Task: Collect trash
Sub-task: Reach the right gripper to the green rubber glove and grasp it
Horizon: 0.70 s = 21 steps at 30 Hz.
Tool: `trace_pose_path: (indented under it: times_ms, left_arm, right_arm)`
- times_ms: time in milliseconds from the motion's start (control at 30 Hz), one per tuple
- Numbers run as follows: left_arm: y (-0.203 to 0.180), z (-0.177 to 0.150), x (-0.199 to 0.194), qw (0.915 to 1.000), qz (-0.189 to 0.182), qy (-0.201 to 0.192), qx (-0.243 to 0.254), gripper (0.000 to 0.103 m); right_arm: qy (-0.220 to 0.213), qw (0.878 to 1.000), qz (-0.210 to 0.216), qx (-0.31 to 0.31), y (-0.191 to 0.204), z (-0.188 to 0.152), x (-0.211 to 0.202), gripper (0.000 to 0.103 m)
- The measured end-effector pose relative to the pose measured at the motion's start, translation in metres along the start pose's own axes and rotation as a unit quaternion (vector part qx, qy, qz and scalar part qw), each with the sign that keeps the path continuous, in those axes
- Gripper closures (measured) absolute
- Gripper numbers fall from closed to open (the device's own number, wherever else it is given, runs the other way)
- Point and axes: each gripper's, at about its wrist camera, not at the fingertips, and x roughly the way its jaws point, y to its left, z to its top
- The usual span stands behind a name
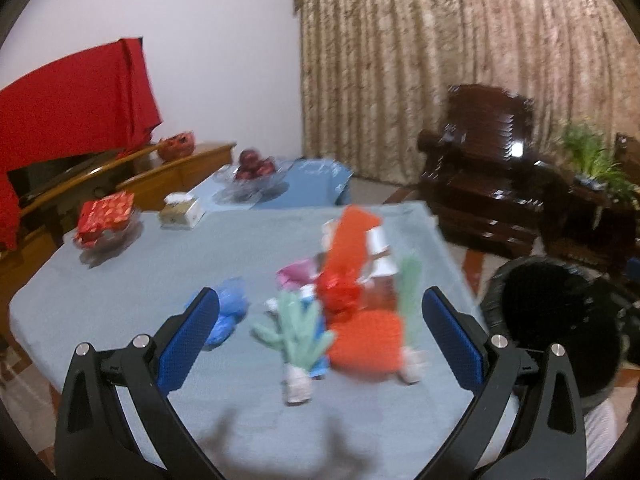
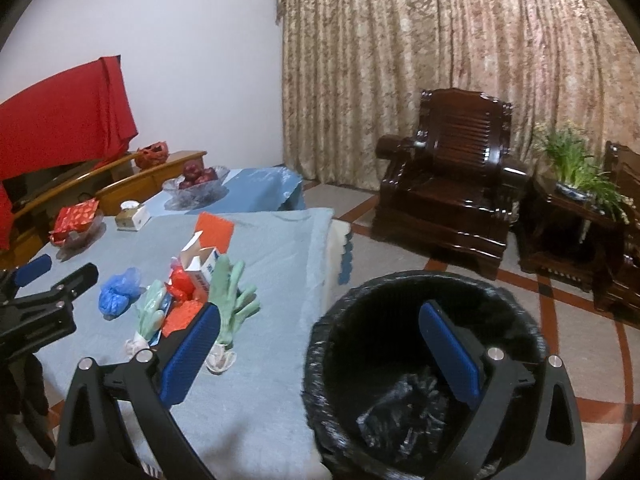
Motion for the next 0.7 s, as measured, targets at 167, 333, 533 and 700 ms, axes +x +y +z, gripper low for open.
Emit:
trace_pose_path:
  times_ms: [167, 333, 533, 700]
  left_arm:
    - [0.030, -0.013, 0.026, 0.9993, 0.017, 0.032, -0.010, 0.005]
    - [0.052, -0.026, 0.045, 0.9977, 0.027, 0.054, -0.032, 0.005]
    - [0.058, -0.036, 0.067, 0.9963, 0.032, 0.075, -0.025, 0.005]
    - [0.055, -0.043, 0.082, 0.9951, 0.025, 0.093, -0.020, 0.010]
  right_arm:
    - [0.021, 0.999, 0.030, -0.002, 0.023, -0.004, 0.037, 0.006]
    - [0.053, 0.997, 0.057, -0.018, 0.051, -0.018, 0.073, 0.017]
    - [0.095, 0.993, 0.059, -0.047, 0.072, -0.032, 0.114, 0.034]
    - [0.125, 0.989, 0.064, -0.048, 0.076, -0.042, 0.140, 0.040]
